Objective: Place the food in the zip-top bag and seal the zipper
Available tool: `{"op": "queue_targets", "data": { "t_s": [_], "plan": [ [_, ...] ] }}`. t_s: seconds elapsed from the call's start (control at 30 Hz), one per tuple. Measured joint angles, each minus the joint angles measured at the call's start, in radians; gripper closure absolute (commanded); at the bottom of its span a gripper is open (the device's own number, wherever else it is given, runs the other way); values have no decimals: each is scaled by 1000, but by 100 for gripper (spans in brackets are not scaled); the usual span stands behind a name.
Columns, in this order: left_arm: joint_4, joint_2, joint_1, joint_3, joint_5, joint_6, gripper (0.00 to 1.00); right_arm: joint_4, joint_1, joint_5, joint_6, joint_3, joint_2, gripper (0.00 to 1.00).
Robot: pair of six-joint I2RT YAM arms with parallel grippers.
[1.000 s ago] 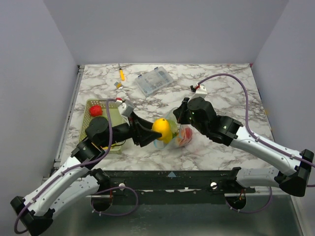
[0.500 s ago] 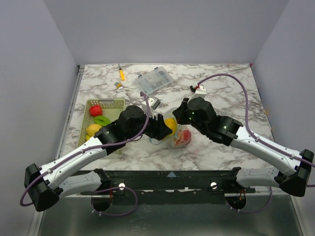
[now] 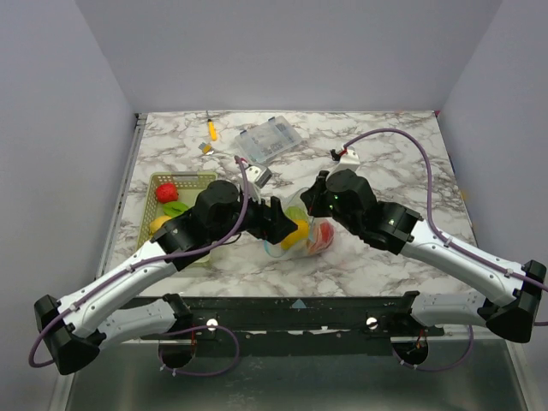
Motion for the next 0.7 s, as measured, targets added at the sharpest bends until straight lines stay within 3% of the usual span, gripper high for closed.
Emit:
{"op": "queue_targets", "data": {
  "t_s": [0.17, 0.43, 0.7],
  "plan": [
    [-39, -84, 58, 1, 14, 22, 24, 1, 0, 0, 0, -6, -2, 99],
    [-120, -228, 283, -15, 7, 58, 17, 2, 0, 0, 0, -11, -9, 99],
    [-244, -227, 448, -47, -348, -55, 1, 2, 0, 0, 0, -16, -14, 99]
  ]
}}
